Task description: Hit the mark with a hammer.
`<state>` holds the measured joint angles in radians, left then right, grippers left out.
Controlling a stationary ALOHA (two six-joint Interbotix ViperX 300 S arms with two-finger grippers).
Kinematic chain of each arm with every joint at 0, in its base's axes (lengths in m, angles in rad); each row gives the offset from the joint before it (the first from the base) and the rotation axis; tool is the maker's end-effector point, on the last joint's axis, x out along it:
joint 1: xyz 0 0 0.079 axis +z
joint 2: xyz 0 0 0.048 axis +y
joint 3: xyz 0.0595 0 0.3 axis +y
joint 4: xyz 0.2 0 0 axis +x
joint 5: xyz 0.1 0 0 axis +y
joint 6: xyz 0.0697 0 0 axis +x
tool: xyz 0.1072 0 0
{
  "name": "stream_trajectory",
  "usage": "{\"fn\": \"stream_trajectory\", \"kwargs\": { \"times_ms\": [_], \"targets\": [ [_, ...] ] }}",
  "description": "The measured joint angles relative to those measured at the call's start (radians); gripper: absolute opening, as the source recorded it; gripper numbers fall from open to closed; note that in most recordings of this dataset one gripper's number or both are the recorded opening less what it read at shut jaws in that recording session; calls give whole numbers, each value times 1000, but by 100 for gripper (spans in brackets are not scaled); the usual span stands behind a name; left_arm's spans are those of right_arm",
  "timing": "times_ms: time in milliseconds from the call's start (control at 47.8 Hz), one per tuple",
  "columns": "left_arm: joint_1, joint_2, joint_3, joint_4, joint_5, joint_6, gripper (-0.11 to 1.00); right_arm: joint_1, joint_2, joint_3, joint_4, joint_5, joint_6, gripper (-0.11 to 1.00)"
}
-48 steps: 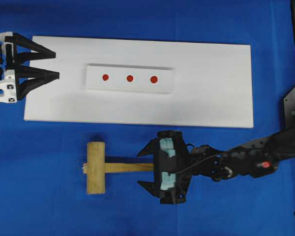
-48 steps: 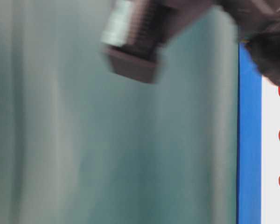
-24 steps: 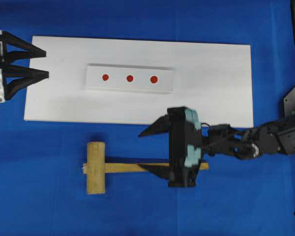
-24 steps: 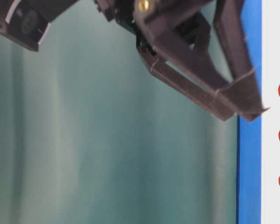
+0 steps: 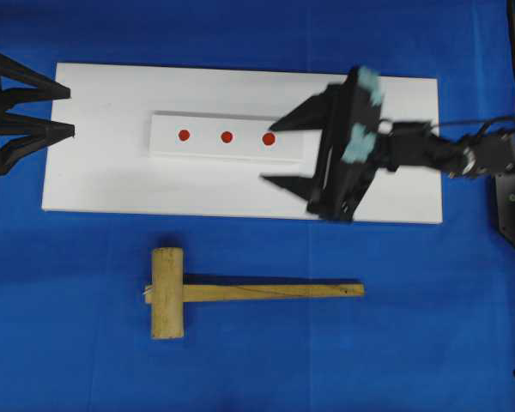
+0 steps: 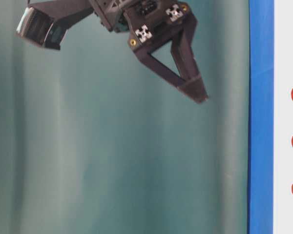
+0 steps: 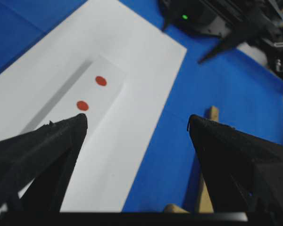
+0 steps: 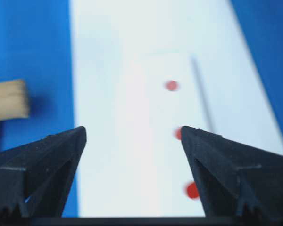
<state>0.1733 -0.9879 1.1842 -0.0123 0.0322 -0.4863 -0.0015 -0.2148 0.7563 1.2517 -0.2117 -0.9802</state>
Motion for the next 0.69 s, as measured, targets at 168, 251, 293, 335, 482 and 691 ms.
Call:
{"fn": "stream_trajectory", "kwargs": {
  "times_ms": [168,251,293,335,482,691],
  "targets": [
    [0,-3,2,0,0,8,86,-60,-54,44,-6,6,0,80],
    [0,-5,2,0,2,25,86,-74,-83,60,-8,9,0,80],
    [0,-8,2,0,2,35,86,-74,-98,67,-8,25,2,80],
    [0,-9,2,0,2,49,86,-71,-123,80,-11,40,0,80],
    [-6,-29,2,0,2,127,86,-69,-233,137,-31,80,0,80],
    [-21,-57,6,2,12,264,86,-71,-423,218,-71,137,-2,80]
  ]
}}
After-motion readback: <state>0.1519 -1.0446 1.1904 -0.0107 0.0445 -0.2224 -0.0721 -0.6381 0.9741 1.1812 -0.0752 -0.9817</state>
